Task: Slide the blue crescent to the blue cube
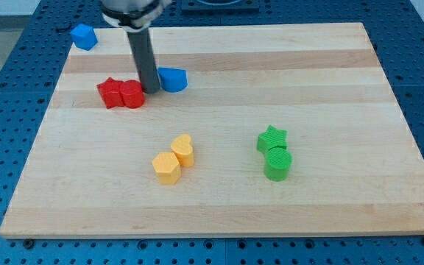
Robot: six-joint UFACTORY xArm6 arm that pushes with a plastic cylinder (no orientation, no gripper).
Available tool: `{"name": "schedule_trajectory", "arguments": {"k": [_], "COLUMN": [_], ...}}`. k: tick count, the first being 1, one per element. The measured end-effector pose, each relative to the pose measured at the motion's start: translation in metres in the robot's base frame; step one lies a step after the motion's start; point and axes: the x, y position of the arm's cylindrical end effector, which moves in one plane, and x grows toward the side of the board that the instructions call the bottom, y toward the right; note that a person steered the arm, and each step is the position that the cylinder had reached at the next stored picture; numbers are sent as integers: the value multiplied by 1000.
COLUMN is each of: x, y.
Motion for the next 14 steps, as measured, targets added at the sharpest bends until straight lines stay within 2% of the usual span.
{"name": "schedule_trajectory", "arguments": {"k": [1, 2, 5, 7, 12, 13, 14], "x": [-10, -8, 0, 24, -41, -52, -70], "y": [-20, 0, 99, 140, 157, 146, 110]}}
